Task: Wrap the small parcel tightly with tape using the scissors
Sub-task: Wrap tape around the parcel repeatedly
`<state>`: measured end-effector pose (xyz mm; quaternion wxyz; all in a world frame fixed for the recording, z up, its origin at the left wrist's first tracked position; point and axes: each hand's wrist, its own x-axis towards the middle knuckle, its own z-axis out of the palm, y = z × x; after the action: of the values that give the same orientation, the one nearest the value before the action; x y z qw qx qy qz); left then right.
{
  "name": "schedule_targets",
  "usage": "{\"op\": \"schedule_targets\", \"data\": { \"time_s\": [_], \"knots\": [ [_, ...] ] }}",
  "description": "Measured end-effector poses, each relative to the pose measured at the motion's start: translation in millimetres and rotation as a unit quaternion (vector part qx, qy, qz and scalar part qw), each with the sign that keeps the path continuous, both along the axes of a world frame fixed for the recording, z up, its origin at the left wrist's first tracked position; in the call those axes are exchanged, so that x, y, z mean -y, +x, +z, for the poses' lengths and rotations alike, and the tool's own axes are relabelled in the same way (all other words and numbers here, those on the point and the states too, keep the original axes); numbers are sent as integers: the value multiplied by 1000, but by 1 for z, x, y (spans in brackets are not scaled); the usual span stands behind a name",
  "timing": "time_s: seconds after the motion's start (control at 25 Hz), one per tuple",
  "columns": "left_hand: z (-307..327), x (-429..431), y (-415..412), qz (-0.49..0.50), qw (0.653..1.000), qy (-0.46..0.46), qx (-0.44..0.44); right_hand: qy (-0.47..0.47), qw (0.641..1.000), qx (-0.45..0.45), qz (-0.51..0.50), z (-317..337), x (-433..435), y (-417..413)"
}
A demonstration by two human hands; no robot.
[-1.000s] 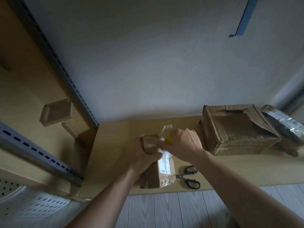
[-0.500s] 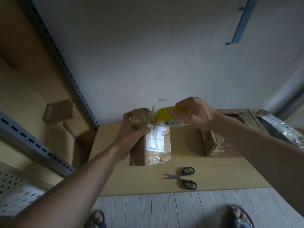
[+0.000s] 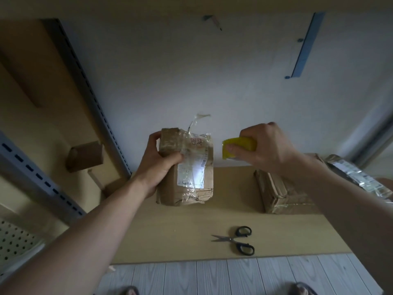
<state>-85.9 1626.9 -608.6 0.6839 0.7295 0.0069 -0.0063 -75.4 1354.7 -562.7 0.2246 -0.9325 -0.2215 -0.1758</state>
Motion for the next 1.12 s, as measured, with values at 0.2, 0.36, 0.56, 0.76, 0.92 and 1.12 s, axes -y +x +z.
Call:
{"op": "schedule_targets", "data": {
  "time_s": [0.2,0.36,0.56,0.76,0.92,1.12],
  "knots": [
    [0,-8,1,-22,999,-39,11,-50,998,-5,-41,-3,8,-1],
    [-2,-10,1,-70,996,-49,3,-8,999,-30,-19,-12,11,4],
    [-5,-6,3,-82,993,-84,-8,17,999,-43,-22,-19,7,8],
    [-6,-7,6,-113,989,-95,-24,18,998,-44,-35,-21,5,6],
    [-6,-6,0,-155,975,-145,-72,74,996,-53,-17,-26,-1,5],
    [-1,-1,-5,-169,965,-184,-77,130,990,-51,-15,-18,-5,2]
  ]
}}
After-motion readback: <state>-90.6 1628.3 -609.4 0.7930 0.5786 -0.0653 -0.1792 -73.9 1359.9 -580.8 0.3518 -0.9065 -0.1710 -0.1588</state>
